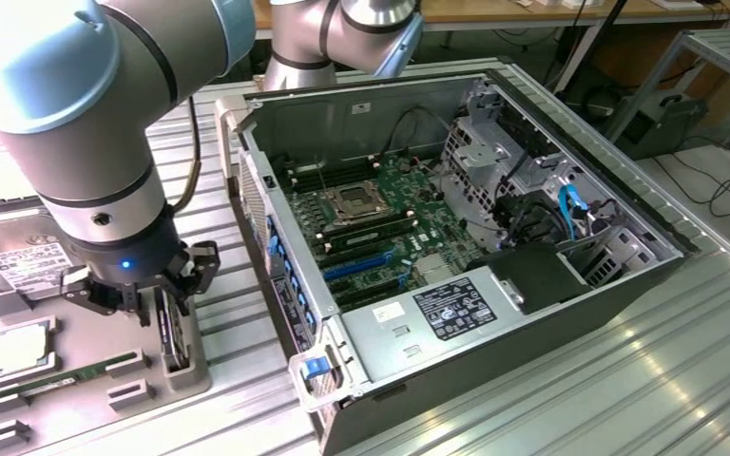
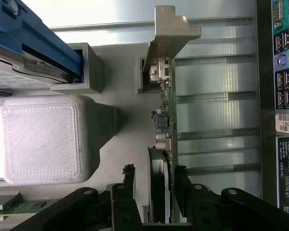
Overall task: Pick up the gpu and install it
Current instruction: 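Pick up the gpu and move the gpu toward the slot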
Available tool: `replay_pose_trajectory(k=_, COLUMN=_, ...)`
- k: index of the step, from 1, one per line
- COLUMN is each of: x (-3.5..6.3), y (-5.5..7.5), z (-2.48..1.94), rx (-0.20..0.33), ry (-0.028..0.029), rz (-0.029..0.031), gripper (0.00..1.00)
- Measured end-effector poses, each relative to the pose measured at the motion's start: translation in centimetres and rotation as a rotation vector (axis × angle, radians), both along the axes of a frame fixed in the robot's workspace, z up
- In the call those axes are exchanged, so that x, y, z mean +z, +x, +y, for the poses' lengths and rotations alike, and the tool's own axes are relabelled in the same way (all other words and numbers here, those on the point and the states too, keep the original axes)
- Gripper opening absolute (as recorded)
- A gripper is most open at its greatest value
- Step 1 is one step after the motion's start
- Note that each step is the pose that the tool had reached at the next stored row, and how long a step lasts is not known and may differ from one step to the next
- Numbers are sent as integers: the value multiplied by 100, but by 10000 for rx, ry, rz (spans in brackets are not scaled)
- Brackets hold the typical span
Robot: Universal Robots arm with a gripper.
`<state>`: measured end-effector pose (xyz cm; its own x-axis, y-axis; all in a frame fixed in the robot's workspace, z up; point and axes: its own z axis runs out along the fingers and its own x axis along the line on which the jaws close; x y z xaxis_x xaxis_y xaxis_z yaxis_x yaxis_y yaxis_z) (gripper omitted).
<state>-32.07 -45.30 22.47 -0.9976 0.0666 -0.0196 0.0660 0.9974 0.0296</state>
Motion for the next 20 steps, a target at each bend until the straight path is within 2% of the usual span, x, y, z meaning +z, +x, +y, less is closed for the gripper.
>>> replay_pose_trajectory(k=2, x=-3, y=0, z=0, rx=0, ry=-2, rz=2, gripper=44)
replay_pose_trajectory(k=4, x=-5, y=1, z=0, rx=1, ry=0, rz=0, gripper=31)
replay_pose_trajectory(k=5, x=-5, y=1, z=0, rx=0, ry=0, rz=0, gripper=27)
replay_pose_trajectory(k=16, x=-4, y=2, z=0, rx=0, ry=2, rz=-3, gripper=27)
replay_pose_trajectory(k=20, x=48, y=1, z=0, rx=0, ry=5, rz=-2, gripper=27)
